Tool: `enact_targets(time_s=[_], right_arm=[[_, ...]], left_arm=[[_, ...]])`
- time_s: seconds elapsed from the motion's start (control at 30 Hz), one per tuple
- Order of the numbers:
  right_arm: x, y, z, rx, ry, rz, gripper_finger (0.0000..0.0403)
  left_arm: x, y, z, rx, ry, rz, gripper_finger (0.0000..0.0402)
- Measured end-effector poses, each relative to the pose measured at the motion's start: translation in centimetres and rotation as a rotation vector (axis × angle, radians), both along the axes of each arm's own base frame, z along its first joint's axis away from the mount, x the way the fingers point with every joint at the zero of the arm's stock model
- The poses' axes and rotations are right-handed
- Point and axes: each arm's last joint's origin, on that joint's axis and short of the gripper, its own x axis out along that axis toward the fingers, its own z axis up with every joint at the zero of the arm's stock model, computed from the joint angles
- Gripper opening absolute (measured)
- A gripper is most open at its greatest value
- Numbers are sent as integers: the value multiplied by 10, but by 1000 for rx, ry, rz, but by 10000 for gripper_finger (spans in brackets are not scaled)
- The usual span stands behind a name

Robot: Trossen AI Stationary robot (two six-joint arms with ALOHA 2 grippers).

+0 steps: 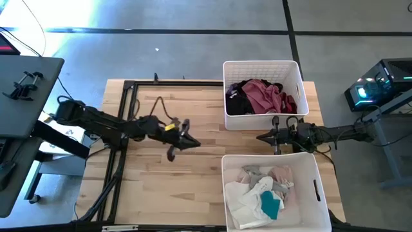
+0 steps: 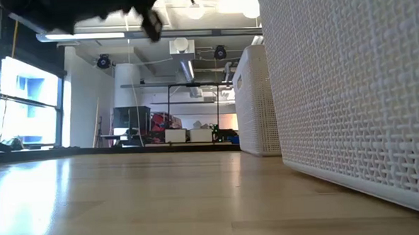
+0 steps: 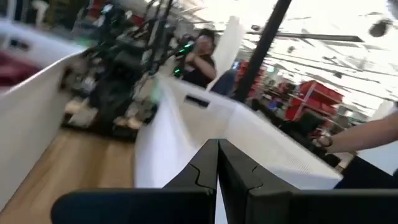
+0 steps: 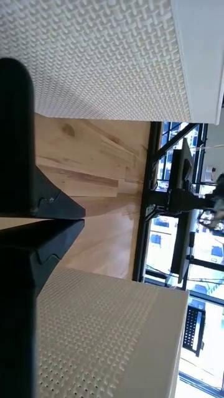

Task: Sort clothes
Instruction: Return to home position

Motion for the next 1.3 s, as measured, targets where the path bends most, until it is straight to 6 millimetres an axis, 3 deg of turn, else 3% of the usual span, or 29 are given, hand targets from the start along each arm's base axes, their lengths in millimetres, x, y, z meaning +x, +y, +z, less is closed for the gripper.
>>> enact_targets(time_s=[0.1, 0.37, 0.57, 0.9, 1.3], right_arm=[[0, 0, 0, 0, 0, 0, 0], [0, 0, 0, 74, 3, -1, 0], [0, 0, 0, 76, 4, -2, 0], [0, 0, 0, 77, 4, -2, 0], [0, 0, 0, 77, 4, -3, 0]], left_arm=[[-23, 7, -12, -19, 19, 29, 0], [-85, 20, -19, 10, -51, 203, 0], [-118, 23, -43, 7, 19, 267, 0], [-147, 26, -67, 70, -10, 317, 0], [-159, 26, -84, 172, 146, 312, 0]])
